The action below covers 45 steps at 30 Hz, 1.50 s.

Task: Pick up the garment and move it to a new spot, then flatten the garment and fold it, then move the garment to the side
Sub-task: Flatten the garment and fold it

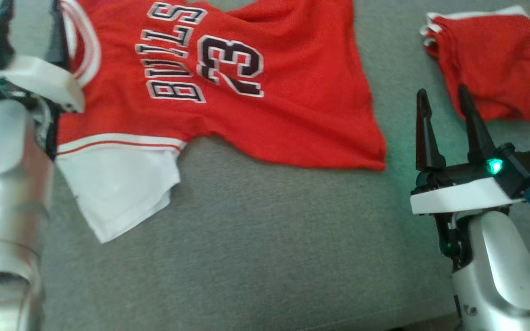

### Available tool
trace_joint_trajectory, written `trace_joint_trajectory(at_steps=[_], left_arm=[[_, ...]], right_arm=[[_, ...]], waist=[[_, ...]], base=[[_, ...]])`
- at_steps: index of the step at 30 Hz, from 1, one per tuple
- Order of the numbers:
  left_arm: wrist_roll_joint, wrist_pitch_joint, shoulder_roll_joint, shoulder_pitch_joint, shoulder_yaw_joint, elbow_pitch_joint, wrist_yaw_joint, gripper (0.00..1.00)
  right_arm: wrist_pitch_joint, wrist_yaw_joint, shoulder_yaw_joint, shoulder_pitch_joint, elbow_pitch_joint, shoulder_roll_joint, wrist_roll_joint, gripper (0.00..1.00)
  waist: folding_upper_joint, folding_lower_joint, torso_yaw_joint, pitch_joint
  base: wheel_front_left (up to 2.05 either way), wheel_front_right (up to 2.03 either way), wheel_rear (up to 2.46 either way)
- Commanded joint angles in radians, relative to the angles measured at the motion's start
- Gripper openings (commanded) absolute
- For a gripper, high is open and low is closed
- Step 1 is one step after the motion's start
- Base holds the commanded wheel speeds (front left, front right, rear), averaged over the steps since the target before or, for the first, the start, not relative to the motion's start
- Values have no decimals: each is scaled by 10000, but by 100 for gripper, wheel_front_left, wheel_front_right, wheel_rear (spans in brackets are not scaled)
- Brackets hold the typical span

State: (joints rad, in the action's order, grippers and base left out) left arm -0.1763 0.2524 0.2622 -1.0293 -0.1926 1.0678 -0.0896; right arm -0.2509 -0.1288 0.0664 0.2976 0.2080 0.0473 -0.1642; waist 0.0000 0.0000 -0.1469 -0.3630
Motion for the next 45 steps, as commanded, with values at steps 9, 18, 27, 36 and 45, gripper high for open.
trace_joint_trajectory(at_steps=[9, 18, 27, 36, 45], left_arm=[[-354, 91, -189, 2464, 393, -2744, -95, 100], [-854, 92, -1357, 5930, 760, -4943, 207, 100], [-1009, 93, -1824, 7306, 1083, -5929, 428, 100], [-982, -372, -1957, 7208, 533, -4782, 287, 100], [-984, -1481, -1962, 6745, 266, -3166, 532, 100]], right_arm=[[-109, -19, -1, -593, 278, 30, 250, 100], [-109, -19, -315, -1467, 1048, 30, 167, 100], [-109, -19, -253, -1502, 1323, 30, 83, 100], [-109, -19, -150, -1334, 1225, 30, 71, 100], [-109, -19, -168, -1260, 1130, 30, -39, 100]], waist=[[0, 0, 1626, 1398], [0, 0, 2398, 2386], [0, 0, 2266, 2593], [0, 0, 1913, 2394], [0, 0, 1524, 2093]], base=[[0, 0, 0], [0, 0, 0], [0, 0, 0], [0, 0, 0], [0, 0, 0]])
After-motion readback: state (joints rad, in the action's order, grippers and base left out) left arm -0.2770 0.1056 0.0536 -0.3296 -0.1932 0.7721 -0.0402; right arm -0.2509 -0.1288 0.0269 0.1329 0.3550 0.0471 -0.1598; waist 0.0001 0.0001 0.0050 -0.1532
